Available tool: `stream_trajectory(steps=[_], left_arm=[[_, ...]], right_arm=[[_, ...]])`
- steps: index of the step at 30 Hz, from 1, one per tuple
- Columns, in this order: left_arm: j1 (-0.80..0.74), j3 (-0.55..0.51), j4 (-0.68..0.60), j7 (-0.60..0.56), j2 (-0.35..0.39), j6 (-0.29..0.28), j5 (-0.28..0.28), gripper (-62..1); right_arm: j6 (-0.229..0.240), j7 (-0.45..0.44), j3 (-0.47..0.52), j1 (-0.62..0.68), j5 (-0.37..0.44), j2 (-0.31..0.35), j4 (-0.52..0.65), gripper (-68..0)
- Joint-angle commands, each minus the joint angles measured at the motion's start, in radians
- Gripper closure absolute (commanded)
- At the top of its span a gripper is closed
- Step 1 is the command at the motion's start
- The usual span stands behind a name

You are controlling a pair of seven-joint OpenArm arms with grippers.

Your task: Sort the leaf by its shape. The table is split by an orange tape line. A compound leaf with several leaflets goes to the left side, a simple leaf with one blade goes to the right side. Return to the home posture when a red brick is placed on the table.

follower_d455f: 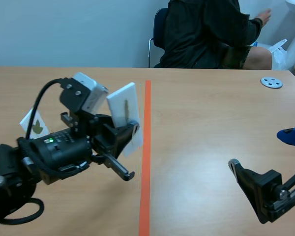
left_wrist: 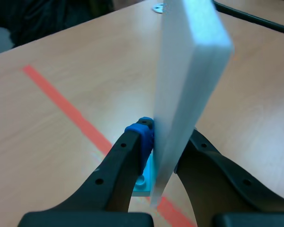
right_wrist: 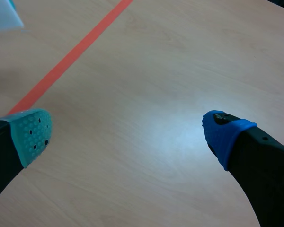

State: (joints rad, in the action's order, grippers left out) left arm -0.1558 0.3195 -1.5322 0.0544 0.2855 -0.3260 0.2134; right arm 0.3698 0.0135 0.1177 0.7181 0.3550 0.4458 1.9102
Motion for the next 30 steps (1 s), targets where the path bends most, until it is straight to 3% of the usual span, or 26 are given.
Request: stream_trajectory(steps=[1,6,11,17,22,30], left_arm=[[-0.044,-0.037,-0.034,-0.004,-0.002,-0.001,0.029,-2.8],[-0.179,-0.183,-0.143,-0.003,-0.002,-0.001,0.089,-2.8],[-0.238,-0.311,-0.167,-0.004,-0.011,0.003,0.091,-2.8],[-0.240,-0.422,-0.162,-0.009,-0.048,0.061,0.092,-2.8],[-0.218,-0.445,-0.116,-0.012,-0.055,0.110,0.109,-2.8],[-0.102,-0.445,0.090,-0.060,-0.055,0.157,0.117,-2.8]], right_arm=[[-0.004,-0.008,0.001,-0.006,0.007,0.008,0.017,-67.9],[-0.004,-0.008,0.001,-0.006,0.007,0.008,0.017,-67.9],[-0.004,-0.008,0.001,-0.006,0.007,0.008,0.017,-67.9],[-0.004,-0.008,0.001,-0.006,0.007,0.008,0.017,-67.9],[-0.004,-0.008,0.001,-0.006,0.007,0.008,0.017,-67.9],[-0.004,-0.008,0.001,-0.006,0.007,0.008,0.017,-67.9]])
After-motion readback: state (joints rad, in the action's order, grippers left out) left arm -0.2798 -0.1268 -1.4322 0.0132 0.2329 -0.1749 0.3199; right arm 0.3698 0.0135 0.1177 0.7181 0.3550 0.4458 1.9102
